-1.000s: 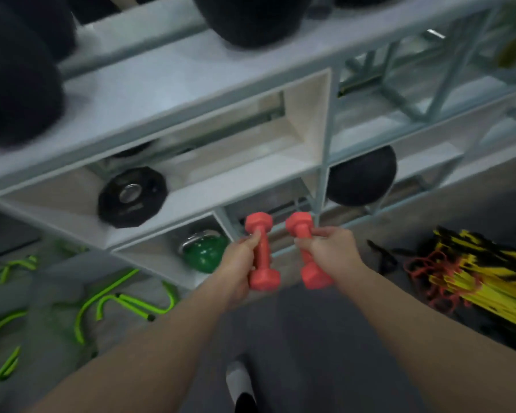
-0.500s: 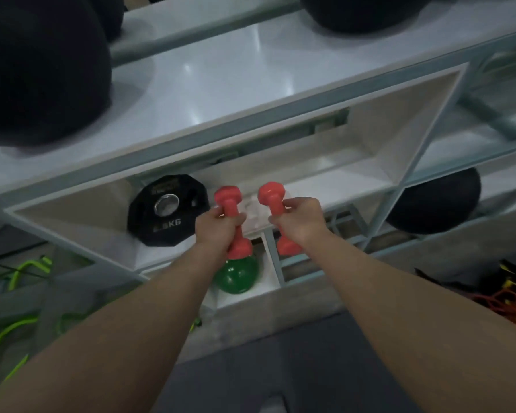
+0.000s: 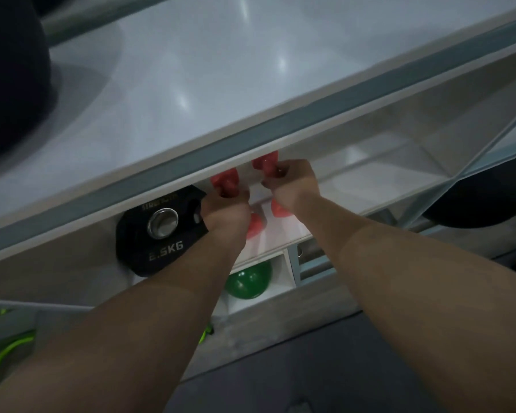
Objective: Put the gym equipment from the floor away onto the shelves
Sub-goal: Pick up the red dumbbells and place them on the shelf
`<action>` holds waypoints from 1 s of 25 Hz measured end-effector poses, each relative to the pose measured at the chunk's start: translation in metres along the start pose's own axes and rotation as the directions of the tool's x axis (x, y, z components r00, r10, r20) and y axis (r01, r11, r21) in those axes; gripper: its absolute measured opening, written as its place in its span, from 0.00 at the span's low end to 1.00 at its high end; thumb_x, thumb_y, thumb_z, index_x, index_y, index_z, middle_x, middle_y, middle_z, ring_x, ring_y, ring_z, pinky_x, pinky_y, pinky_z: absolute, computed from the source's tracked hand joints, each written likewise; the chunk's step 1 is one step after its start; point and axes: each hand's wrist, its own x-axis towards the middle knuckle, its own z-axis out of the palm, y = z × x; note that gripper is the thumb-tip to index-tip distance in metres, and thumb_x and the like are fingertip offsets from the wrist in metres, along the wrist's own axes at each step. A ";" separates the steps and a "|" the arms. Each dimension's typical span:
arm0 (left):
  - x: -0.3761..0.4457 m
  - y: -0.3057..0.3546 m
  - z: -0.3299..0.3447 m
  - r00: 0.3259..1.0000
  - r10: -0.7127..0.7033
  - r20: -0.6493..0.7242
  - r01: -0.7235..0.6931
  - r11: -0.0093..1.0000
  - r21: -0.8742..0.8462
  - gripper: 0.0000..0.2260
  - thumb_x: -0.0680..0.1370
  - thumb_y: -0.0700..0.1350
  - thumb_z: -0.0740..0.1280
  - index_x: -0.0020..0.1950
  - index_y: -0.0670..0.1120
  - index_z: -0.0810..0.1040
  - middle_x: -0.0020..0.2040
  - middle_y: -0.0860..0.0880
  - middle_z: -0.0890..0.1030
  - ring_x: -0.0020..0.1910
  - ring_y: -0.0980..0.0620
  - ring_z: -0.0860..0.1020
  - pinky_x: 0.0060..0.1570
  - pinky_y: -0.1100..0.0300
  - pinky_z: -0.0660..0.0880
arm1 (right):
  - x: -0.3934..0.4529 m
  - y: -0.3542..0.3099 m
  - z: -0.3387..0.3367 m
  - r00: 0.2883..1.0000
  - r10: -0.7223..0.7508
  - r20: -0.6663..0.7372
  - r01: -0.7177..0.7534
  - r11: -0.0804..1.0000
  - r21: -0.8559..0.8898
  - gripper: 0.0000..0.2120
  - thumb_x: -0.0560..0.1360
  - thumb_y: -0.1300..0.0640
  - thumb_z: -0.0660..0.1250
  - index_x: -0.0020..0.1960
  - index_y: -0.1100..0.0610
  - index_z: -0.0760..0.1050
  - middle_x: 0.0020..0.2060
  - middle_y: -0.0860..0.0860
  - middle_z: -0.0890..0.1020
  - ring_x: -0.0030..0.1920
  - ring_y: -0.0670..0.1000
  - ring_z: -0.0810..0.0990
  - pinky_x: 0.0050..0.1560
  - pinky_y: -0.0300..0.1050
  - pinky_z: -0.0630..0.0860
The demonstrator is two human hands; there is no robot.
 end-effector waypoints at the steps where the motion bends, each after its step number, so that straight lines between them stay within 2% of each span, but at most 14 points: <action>1: 0.001 -0.001 0.001 1.000 0.011 -0.021 -0.011 1.000 0.024 0.12 0.71 0.46 0.73 0.50 0.42 0.82 0.47 0.43 0.86 0.45 0.43 0.85 0.50 0.48 0.83 | 0.001 0.002 0.000 1.000 -0.001 0.012 0.002 1.000 -0.012 0.09 0.76 0.59 0.71 0.56 0.54 0.83 0.45 0.52 0.85 0.45 0.54 0.84 0.52 0.50 0.83; 4: 0.001 -0.001 0.004 0.998 0.042 -0.054 -0.039 0.998 0.048 0.07 0.69 0.48 0.75 0.40 0.46 0.80 0.46 0.42 0.86 0.46 0.43 0.85 0.52 0.48 0.81 | 0.000 0.004 -0.003 0.999 -0.025 0.045 0.027 0.998 -0.049 0.07 0.76 0.59 0.72 0.54 0.54 0.82 0.40 0.48 0.81 0.42 0.50 0.80 0.51 0.46 0.81; 9: -0.006 0.005 0.007 0.996 0.089 -0.028 -0.087 0.995 0.043 0.08 0.71 0.40 0.74 0.38 0.48 0.77 0.41 0.47 0.82 0.46 0.44 0.84 0.51 0.49 0.82 | 0.003 0.001 0.003 0.999 -0.013 0.052 0.017 0.996 -0.084 0.08 0.75 0.58 0.71 0.53 0.56 0.83 0.45 0.54 0.86 0.46 0.55 0.84 0.51 0.49 0.82; 12: -0.008 0.009 0.008 0.999 0.035 -0.005 -0.035 0.999 0.010 0.09 0.71 0.39 0.74 0.38 0.47 0.75 0.45 0.44 0.83 0.47 0.43 0.84 0.51 0.47 0.82 | -0.001 0.000 -0.004 0.995 -0.043 0.086 0.056 0.987 -0.152 0.09 0.77 0.56 0.69 0.57 0.56 0.81 0.45 0.52 0.83 0.41 0.51 0.80 0.42 0.42 0.76; 13: -0.008 0.009 0.008 0.999 0.036 -0.013 -0.036 0.999 0.034 0.08 0.71 0.40 0.74 0.38 0.47 0.75 0.45 0.43 0.83 0.45 0.42 0.83 0.50 0.49 0.82 | -0.004 0.000 -0.007 0.995 -0.053 0.082 0.066 0.984 -0.163 0.10 0.78 0.55 0.68 0.58 0.56 0.80 0.44 0.52 0.81 0.38 0.50 0.78 0.40 0.42 0.75; 15: -0.012 0.008 0.008 0.997 0.073 -0.016 -0.069 0.981 0.179 0.06 0.73 0.44 0.73 0.42 0.45 0.77 0.43 0.44 0.82 0.42 0.44 0.82 0.42 0.57 0.78 | -0.011 0.003 -0.017 0.997 -0.041 0.071 0.049 0.991 -0.122 0.10 0.80 0.55 0.65 0.58 0.57 0.79 0.40 0.51 0.80 0.36 0.50 0.78 0.37 0.42 0.74; 16: -0.014 0.007 0.009 0.996 0.086 -0.016 -0.080 0.967 0.241 0.08 0.73 0.45 0.73 0.46 0.43 0.78 0.44 0.44 0.82 0.43 0.44 0.82 0.42 0.58 0.77 | -0.016 0.004 -0.022 0.997 -0.029 0.067 0.035 0.996 -0.087 0.11 0.80 0.56 0.64 0.59 0.57 0.79 0.40 0.52 0.81 0.37 0.51 0.78 0.37 0.41 0.73; 17: -0.014 0.005 0.010 0.994 0.110 -0.016 -0.100 0.951 0.291 0.10 0.73 0.46 0.73 0.50 0.41 0.79 0.46 0.42 0.83 0.47 0.43 0.83 0.45 0.56 0.78 | -0.020 0.006 -0.028 0.998 -0.022 0.063 0.026 0.998 -0.063 0.12 0.80 0.56 0.64 0.60 0.57 0.79 0.43 0.53 0.83 0.40 0.53 0.80 0.39 0.41 0.74; 19: -0.028 0.006 0.016 0.983 0.179 -0.052 -0.148 0.920 0.363 0.16 0.74 0.46 0.71 0.57 0.38 0.78 0.56 0.38 0.81 0.57 0.40 0.80 0.56 0.51 0.77 | -0.028 0.009 -0.044 0.998 -0.031 0.051 0.034 0.998 -0.059 0.16 0.80 0.56 0.64 0.66 0.58 0.78 0.56 0.57 0.84 0.54 0.57 0.82 0.50 0.38 0.72; 20: -0.042 0.008 0.020 0.967 0.242 -0.084 -0.191 0.900 0.392 0.19 0.74 0.46 0.70 0.61 0.39 0.76 0.62 0.36 0.78 0.62 0.38 0.77 0.61 0.50 0.73 | -0.032 0.012 -0.053 0.998 -0.034 0.043 0.036 0.998 -0.058 0.18 0.80 0.56 0.64 0.68 0.59 0.76 0.62 0.57 0.82 0.61 0.57 0.80 0.54 0.37 0.69; 22: -0.081 0.010 0.034 0.904 0.416 -0.097 -0.334 0.830 0.447 0.22 0.72 0.47 0.70 0.65 0.42 0.75 0.68 0.37 0.72 0.67 0.35 0.69 0.69 0.45 0.64 | -0.039 0.021 -0.075 0.998 -0.044 0.034 0.045 0.998 -0.037 0.21 0.80 0.56 0.63 0.71 0.60 0.74 0.68 0.56 0.79 0.68 0.55 0.76 0.59 0.36 0.66; 23: -0.103 0.011 0.045 0.856 0.515 -0.052 -0.439 0.775 0.454 0.22 0.72 0.46 0.69 0.65 0.44 0.76 0.68 0.37 0.72 0.68 0.35 0.67 0.70 0.43 0.60 | -0.043 0.027 -0.088 0.999 -0.045 0.019 0.046 0.999 -0.022 0.20 0.80 0.56 0.63 0.71 0.60 0.74 0.68 0.55 0.78 0.69 0.54 0.75 0.63 0.36 0.66; 25: -0.139 0.006 0.073 0.740 0.664 0.106 -0.646 0.657 0.389 0.18 0.72 0.44 0.68 0.63 0.47 0.78 0.64 0.43 0.73 0.67 0.38 0.67 0.69 0.42 0.60 | -0.049 0.043 -0.117 0.998 -0.034 -0.047 0.035 0.999 0.034 0.17 0.80 0.57 0.63 0.66 0.60 0.79 0.64 0.56 0.82 0.66 0.55 0.78 0.67 0.42 0.70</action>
